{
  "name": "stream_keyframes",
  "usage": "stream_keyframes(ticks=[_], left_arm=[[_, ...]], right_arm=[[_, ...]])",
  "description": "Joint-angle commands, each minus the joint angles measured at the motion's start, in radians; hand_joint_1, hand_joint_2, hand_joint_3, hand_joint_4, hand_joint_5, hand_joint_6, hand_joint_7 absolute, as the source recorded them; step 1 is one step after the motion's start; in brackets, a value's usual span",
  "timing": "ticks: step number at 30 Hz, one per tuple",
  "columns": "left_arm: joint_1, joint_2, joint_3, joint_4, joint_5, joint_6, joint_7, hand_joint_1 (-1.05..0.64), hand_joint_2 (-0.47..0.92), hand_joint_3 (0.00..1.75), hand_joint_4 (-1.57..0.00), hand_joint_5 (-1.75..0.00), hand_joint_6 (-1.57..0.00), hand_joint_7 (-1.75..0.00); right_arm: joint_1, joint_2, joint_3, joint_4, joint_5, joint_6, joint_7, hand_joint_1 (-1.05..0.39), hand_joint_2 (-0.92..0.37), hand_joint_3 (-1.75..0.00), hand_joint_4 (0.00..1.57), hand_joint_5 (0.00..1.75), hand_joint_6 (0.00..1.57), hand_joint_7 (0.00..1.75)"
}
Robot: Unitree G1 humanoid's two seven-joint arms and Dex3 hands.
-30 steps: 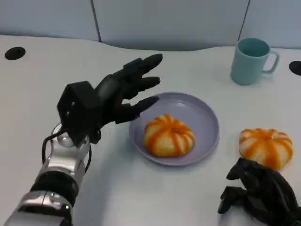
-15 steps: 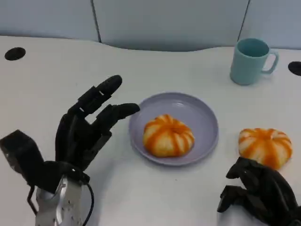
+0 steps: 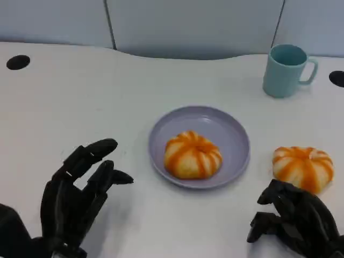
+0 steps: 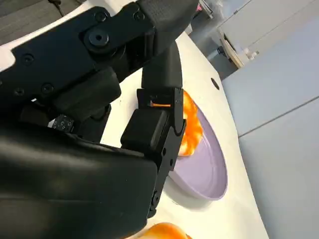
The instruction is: Grasp the bread from the table and place it into the plate.
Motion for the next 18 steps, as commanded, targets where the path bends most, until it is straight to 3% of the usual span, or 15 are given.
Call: stream_keyframes(ticks=[1,18], left_arm=[[0.051,0.015,0.005,-0.038,-0.010,0.050,0.019,-0.35,0.92,0.24,-0.59,-1.56,-0.59,-0.93],[0.082,0.010,0.030,-0.058,-0.024,0.200,0.112,-0.36,0.92,0.26,-0.71,-1.51,-0.61,-1.08]], right_arm=[[-0.004,-0.010,-0.004,-0.005,0.004,-0.006,0.005,-0.89,-0.74,0.00,1.47,0.78,1.25,0.83],[-0.026,-0.036,-0.028,0.031,0.008,-0.011,0.024,-0.90,-0.76,-0.01,1.45,0.79,1.24,0.82]])
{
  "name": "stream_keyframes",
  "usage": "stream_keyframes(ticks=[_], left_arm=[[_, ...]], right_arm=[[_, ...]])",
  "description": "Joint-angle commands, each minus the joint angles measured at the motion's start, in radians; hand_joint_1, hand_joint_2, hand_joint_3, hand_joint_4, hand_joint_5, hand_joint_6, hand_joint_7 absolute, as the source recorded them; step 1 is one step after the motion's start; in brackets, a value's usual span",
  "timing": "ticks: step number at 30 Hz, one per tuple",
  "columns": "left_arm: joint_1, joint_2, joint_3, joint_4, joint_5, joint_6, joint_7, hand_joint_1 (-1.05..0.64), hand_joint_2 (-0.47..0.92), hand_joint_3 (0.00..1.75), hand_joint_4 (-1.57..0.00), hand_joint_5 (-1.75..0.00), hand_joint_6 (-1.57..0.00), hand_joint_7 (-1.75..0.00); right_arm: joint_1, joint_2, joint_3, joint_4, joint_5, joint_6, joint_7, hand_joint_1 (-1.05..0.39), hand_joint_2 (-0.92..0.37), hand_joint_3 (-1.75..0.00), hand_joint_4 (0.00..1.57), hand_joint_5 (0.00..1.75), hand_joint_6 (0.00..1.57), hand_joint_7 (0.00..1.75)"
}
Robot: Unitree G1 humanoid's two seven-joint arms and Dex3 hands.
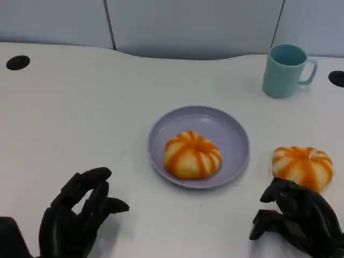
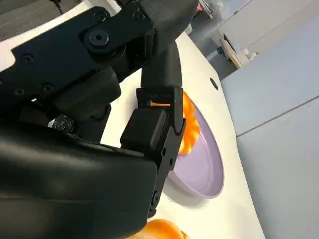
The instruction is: Grasp the bread from the table and place it into the plate.
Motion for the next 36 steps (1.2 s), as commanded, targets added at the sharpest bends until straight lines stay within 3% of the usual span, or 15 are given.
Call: stream_keyframes(ticks=[1,11,20,36], left_arm=[[-0.012,0.015,0.016,0.019,0.000,0.013,0.016,-0.35,0.92,0.26,-0.72,-1.52,-0.61,-1.08],[-0.054,0.017,0.040,0.076,0.002,-0.023,-0.005,-0.34,0.92,0.28,-0.74,-1.46,-0.58,-1.10],[-0.084,0.031,0.046,0.146,0.016,-0.097,-0.053,-0.36,0.92,0.26,-0.71,-1.56,-0.61,-1.09],[-0.102,0.022,0.055,0.140,-0.010,-0.046,-0.045,-0.35,0.92,0.26,-0.73,-1.46,-0.62,-1.04]], right_arm=[[-0.007,-0.023,-0.018,0.014,0.006,-0.008,0.012,-0.90,-0.76,-0.01,1.45,0.79,1.24,0.83],[0.003,-0.037,-0.016,0.006,-0.006,-0.022,0.016,-0.87,-0.76,-0.01,1.43,0.84,1.19,0.87],[-0.007,-0.042,-0.017,0.023,-0.005,-0.025,0.019,-0.86,-0.78,-0.01,1.41,0.85,1.17,0.90],[-0.032,-0.045,-0.026,0.046,0.000,-0.015,0.014,-0.87,-0.76,0.00,1.40,0.88,1.20,0.90]])
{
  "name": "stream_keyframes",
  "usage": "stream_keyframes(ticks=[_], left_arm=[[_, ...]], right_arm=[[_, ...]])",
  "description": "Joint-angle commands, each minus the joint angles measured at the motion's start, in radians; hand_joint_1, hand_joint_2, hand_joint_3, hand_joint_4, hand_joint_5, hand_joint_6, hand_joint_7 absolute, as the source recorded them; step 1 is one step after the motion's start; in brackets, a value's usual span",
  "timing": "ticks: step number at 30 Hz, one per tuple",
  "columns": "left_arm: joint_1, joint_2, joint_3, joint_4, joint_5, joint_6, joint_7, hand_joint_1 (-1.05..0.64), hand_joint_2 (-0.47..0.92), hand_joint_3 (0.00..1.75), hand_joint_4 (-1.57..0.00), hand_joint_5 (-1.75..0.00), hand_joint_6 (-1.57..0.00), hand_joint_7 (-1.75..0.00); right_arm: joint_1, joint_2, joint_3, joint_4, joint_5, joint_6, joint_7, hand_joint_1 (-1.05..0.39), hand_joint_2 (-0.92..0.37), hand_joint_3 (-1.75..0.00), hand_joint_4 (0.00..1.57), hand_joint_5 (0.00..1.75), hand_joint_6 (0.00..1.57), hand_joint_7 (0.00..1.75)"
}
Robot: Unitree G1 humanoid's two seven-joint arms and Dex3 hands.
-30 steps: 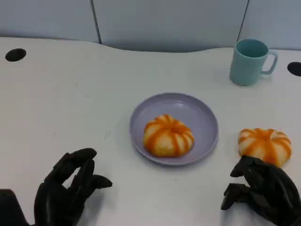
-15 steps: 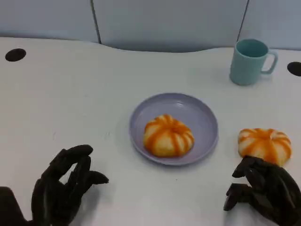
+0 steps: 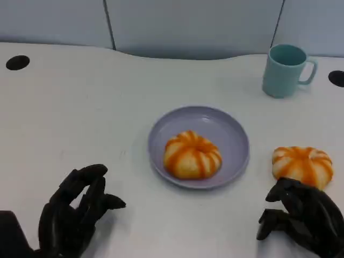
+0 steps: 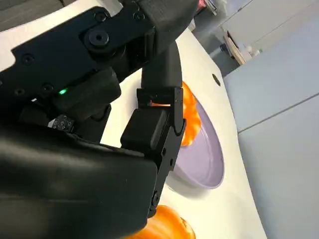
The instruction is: Grasp the bread from the table and place it into the plate.
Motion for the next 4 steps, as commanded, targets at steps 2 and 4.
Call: stream_keyframes(ticks=[2,4], left_arm=[[-0.015,0.011,0.009,-0.008,-0.008,-0.002,-0.002,-0.36,0.92,0.25,-0.72,-1.49,-0.62,-1.04],[-0.019,0.013,0.011,0.000,-0.013,-0.003,-0.010,-0.36,0.92,0.24,-0.71,-1.50,-0.62,-1.05]], right_arm=[[-0.018,-0.017,-0.015,0.018,0.002,-0.012,0.002,-0.87,-0.77,-0.01,1.41,0.87,1.18,0.89],[-0.021,-0.018,-0.014,0.025,-0.003,-0.019,0.000,-0.88,-0.77,-0.01,1.41,0.87,1.18,0.90]])
